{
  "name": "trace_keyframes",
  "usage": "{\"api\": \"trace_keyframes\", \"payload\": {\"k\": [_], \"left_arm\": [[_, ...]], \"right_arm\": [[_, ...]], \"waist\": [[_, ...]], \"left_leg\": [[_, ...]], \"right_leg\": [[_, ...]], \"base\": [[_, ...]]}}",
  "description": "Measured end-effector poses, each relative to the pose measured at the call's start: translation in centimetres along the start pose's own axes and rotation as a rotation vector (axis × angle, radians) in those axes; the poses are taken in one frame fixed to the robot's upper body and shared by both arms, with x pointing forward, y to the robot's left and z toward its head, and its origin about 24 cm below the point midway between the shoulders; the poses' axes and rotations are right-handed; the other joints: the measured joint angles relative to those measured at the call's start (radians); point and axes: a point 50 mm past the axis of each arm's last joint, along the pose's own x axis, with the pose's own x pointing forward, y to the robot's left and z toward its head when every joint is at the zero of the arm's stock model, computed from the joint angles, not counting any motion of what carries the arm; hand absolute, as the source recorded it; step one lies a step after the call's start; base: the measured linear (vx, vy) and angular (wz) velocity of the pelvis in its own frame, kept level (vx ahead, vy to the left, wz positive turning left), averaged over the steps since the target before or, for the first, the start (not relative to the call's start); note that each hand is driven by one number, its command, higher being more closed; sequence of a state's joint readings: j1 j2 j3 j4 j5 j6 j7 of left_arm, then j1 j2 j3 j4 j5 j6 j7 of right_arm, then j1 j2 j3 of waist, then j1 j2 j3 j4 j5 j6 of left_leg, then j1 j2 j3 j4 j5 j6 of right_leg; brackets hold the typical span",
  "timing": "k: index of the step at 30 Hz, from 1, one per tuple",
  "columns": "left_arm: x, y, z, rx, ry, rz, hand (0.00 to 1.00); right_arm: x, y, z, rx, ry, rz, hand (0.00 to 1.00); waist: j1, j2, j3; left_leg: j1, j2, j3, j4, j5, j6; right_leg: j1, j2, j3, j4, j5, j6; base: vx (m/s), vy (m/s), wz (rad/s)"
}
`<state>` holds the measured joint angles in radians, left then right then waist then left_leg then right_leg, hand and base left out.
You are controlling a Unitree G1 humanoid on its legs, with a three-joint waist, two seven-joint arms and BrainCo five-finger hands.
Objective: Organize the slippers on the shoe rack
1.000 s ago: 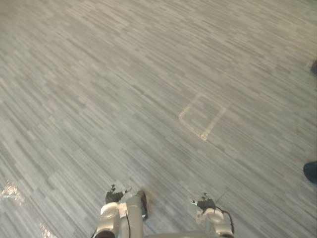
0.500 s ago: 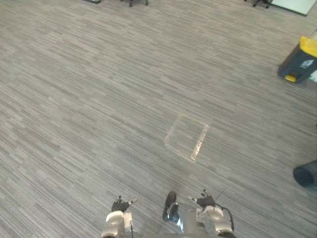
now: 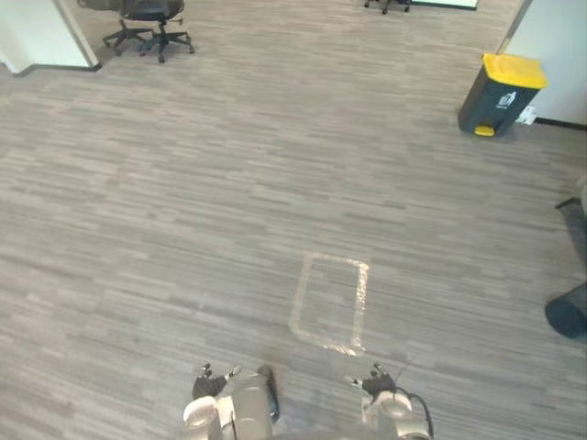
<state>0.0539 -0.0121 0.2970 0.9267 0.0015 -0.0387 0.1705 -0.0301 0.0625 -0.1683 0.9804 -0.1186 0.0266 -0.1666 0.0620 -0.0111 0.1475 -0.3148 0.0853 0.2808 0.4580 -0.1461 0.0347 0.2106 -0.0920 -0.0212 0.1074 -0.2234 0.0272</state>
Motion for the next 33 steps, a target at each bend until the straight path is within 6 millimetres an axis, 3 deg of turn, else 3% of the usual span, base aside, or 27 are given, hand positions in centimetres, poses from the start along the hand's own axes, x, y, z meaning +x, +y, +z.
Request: {"api": "trace_keyframes", "payload": {"k": [3,4,5,6,7,9,12,13,14,15,17,20,21,22,23,25,27,30,31,32,33], "left_arm": [[0.1,0.3,-0.3,0.012,0.017,0.004,0.00],[0.1,0.4,-0.5,0.034,0.030,0.001,0.00],[0.2,0.3,-0.6,0.068,0.038,-0.009,0.00],[0.2,0.1,-0.6,0.075,0.044,-0.015,0.00],[0.2,-0.4,-0.6,0.073,0.052,-0.026,0.00],[0.1,-0.6,-0.7,0.078,0.056,-0.034,0.00],[0.2,-1.2,-0.2,0.092,0.046,-0.053,0.00],[0.2,-1.2,-0.4,0.112,0.047,-0.057,0.00],[0.3,-0.7,-0.3,0.137,0.042,-0.054,0.00],[0.3,-0.8,-0.3,0.150,0.045,-0.068,0.00],[0.1,-1.2,-1.3,0.171,0.075,-0.086,0.00],[0.1,-1.4,-1.0,0.169,0.068,-0.086,0.00],[0.1,-1.2,-0.9,0.141,0.059,-0.075,0.00],[0.0,-1.0,-0.8,0.137,0.047,-0.070,0.00],[0.0,-0.9,-0.8,0.138,0.042,-0.066,0.00],[0.0,-0.6,-0.4,0.141,0.024,-0.062,0.00],[0.0,-0.7,-0.1,0.136,0.011,-0.062,0.00],[0.0,-1.0,0.2,0.131,-0.003,-0.066,0.00],[0.0,-0.9,0.2,0.132,-0.006,-0.066,0.00],[0.0,-1.0,0.1,0.130,-0.005,-0.066,0.00],[-0.1,-1.1,-0.2,0.130,0.002,-0.071,0.00]], "right_arm": [[0.0,-0.4,-0.4,0.025,0.018,-0.015,0.00],[0.0,-0.4,-0.4,0.025,0.019,-0.015,0.00],[0.0,-0.4,-0.4,0.027,0.020,-0.015,0.00],[0.0,-0.5,-0.6,0.028,0.025,-0.018,0.00],[-0.1,-0.7,-0.4,0.036,0.009,-0.027,0.00],[-0.1,-0.8,0.1,0.040,-0.015,-0.030,0.00],[-0.1,-1.0,0.5,0.047,-0.036,-0.037,0.00],[0.0,-0.9,0.6,0.046,-0.038,-0.037,0.00],[-0.1,-0.9,0.3,0.044,-0.025,-0.034,0.00],[0.1,-1.2,0.3,0.040,-0.021,-0.041,0.00],[0.4,-2.5,0.2,0.034,-0.001,-0.073,0.00],[0.4,-3.2,0.4,0.064,-0.013,-0.098,0.00],[0.3,-3.1,0.3,0.064,-0.009,-0.098,0.00],[0.2,-2.9,0.0,0.062,-0.001,-0.091,0.00],[0.2,-2.7,-0.1,0.062,0.000,-0.087,0.00],[0.1,-2.2,-0.1,0.059,0.002,-0.074,0.00],[0.1,-2.3,-0.4,0.066,0.010,-0.079,0.00],[0.1,-2.4,-0.5,0.078,0.014,-0.084,0.00],[0.1,-2.5,-0.6,0.079,0.020,-0.089,0.00],[0.1,-2.7,-0.9,0.074,0.031,-0.092,0.00],[0.1,-2.8,-1.1,0.071,0.037,-0.094,0.00]], "waist": [[0.005,-0.003,-0.010],[-0.002,-0.001,-0.012],[-0.008,-0.003,-0.011],[-0.013,-0.002,-0.011],[-0.014,0.006,-0.004],[-0.018,0.016,0.000],[-0.028,0.002,0.013],[-0.032,0.002,0.013],[-0.039,-0.016,0.009],[-0.044,-0.023,0.012],[-0.046,0.028,-0.003],[-0.059,0.044,0.009],[-0.053,0.058,0.017],[-0.046,0.057,0.019],[-0.044,0.055,0.019],[-0.037,0.048,0.021],[-0.033,0.039,0.024],[-0.024,0.025,0.028],[-0.022,0.018,0.030],[-0.018,0.021,0.026],[-0.017,0.023,0.023]], "left_leg": [[0.057,0.001,0.015,0.045,-0.019,0.030],[0.101,-0.001,0.019,0.018,-0.034,0.054],[0.143,-0.008,0.034,-0.006,-0.044,0.069],[0.165,-0.011,0.041,-0.020,-0.049,0.069],[0.226,-0.010,0.041,-0.059,-0.076,0.062],[0.307,-0.007,0.051,-0.122,-0.117,0.021],[0.406,0.015,0.115,-0.172,-0.160,-0.017],[0.426,0.027,0.128,-0.196,-0.167,-0.037],[0.448,0.012,0.134,-0.222,-0.171,-0.063],[0.478,0.005,0.129,-0.247,-0.178,-0.101],[0.496,0.047,0.106,-0.242,-0.167,-0.112],[0.394,0.127,0.070,0.037,-0.165,-0.117],[0.307,0.200,0.027,0.288,-0.148,-0.109],[0.260,0.234,0.009,0.429,-0.158,-0.106],[0.244,0.239,0.008,0.464,-0.160,-0.106],[0.163,0.234,0.013,0.483,-0.180,-0.103],[0.119,0.213,0.008,0.380,-0.189,-0.100],[0.071,0.105,-0.085,0.125,-0.178,-0.110],[0.066,0.035,-0.176,-0.023,-0.125,-0.121],[0.084,0.000,-0.238,-0.122,0.001,-0.142],[0.097,-0.009,-0.243,-0.144,0.056,-0.142]], "right_leg": [[-0.055,-0.019,0.017,0.183,0.057,0.012],[-0.130,-0.033,0.018,0.364,0.069,0.067],[-0.223,-0.054,0.006,0.551,0.044,0.108],[-0.261,-0.066,-0.016,0.627,0.029,0.112],[-0.330,-0.081,-0.073,0.739,0.001,0.083],[-0.412,-0.099,-0.166,0.805,-0.040,0.054],[-0.488,-0.114,-0.338,0.669,-0.082,0.011],[-0.491,-0.099,-0.397,0.530,-0.055,0.006],[-0.488,-0.092,-0.414,0.388,0.025,0.003],[-0.486,-0.085,-0.413,0.348,0.087,-0.081],[-0.476,-0.027,-0.410,0.332,0.048,-0.090],[-0.427,0.018,-0.411,0.294,0.032,-0.102],[-0.362,0.064,-0.400,0.250,0.024,-0.116],[-0.316,0.094,-0.376,0.236,0.009,-0.129],[-0.302,0.101,-0.362,0.234,-0.001,-0.131],[-0.258,0.109,-0.312,0.233,-0.028,-0.130],[-0.231,0.108,-0.270,0.220,-0.032,-0.124],[-0.181,0.062,-0.205,0.180,-0.033,-0.087],[-0.157,0.031,-0.176,0.159,-0.035,-0.054],[-0.145,0.017,-0.147,0.136,-0.034,-0.022],[-0.139,0.015,-0.132,0.123,-0.031,-0.004]], "base": [[0.40,0.192,-0.57],[0.30,0.103,-0.80],[0.28,0.074,-0.75],[0.26,0.030,-0.71],[0.29,0.009,-0.75],[0.29,-0.027,-0.63],[0.25,-0.122,-0.44],[0.22,-0.144,-0.36],[0.25,-0.159,-0.29],[0.30,-0.157,-0.38],[0.36,-0.193,-0.44],[0.34,-0.206,-0.15],[0.39,-0.133,-0.48],[0.33,-0.089,-0.62],[0.32,-0.019,-0.78],[0.31,0.012,-0.73],[0.27,0.078,-0.65],[0.30,0.204,-0.57],[0.35,0.346,-0.52],[0.28,0.299,-0.57],[0.35,0.361,-0.66]]}}
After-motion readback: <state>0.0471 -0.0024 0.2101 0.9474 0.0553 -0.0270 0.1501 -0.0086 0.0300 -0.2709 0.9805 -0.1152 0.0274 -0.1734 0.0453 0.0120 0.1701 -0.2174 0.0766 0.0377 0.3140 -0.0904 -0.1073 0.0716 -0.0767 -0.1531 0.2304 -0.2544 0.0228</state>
